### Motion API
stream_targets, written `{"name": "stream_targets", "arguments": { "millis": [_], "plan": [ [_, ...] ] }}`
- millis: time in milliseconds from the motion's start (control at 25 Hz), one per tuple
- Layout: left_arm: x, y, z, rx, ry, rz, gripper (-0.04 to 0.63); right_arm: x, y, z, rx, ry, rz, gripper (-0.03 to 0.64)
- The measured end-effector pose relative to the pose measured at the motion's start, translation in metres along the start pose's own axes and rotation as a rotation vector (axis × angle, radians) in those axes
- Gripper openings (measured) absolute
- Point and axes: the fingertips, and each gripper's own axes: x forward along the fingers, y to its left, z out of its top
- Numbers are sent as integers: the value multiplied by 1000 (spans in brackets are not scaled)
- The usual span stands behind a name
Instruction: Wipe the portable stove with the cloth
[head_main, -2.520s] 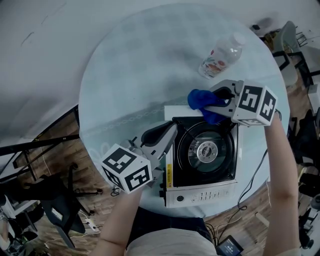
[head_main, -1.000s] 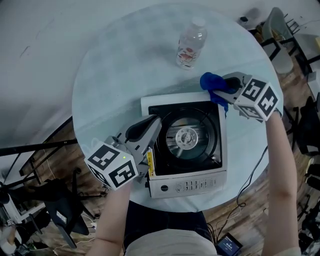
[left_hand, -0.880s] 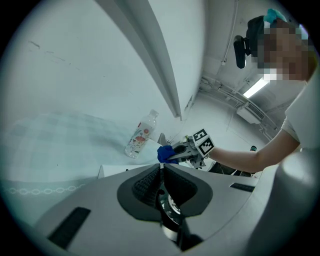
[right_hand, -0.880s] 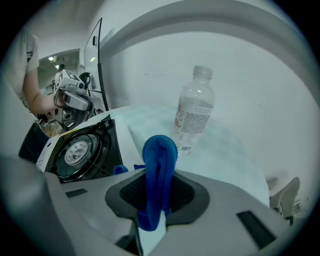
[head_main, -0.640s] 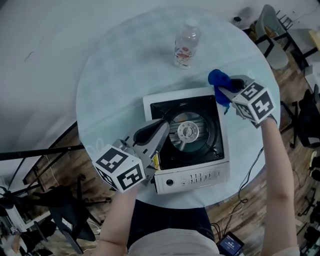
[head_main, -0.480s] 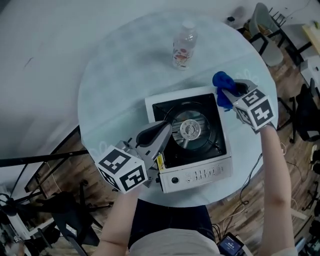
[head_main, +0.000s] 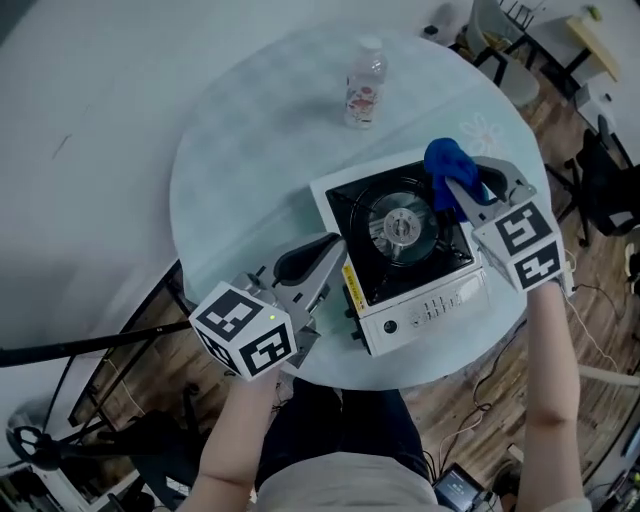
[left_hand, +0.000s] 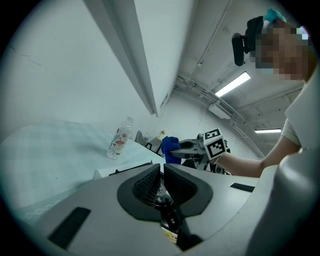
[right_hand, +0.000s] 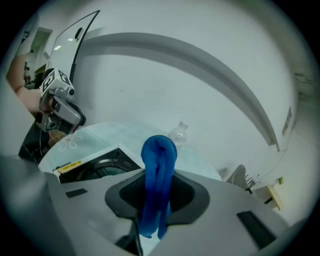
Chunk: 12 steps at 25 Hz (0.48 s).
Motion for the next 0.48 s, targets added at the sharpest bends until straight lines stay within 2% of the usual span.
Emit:
{"name": "stream_targets", "arguments": {
  "millis": [280,480],
  "plan": [
    [-34,-23,20,72,-7,-118,38,-64,44,46,140,-139,-86,96],
    [-57,-45,39,113,-33,-205,38,-101,73,79,196,-201,-146,95]
  ]
}}
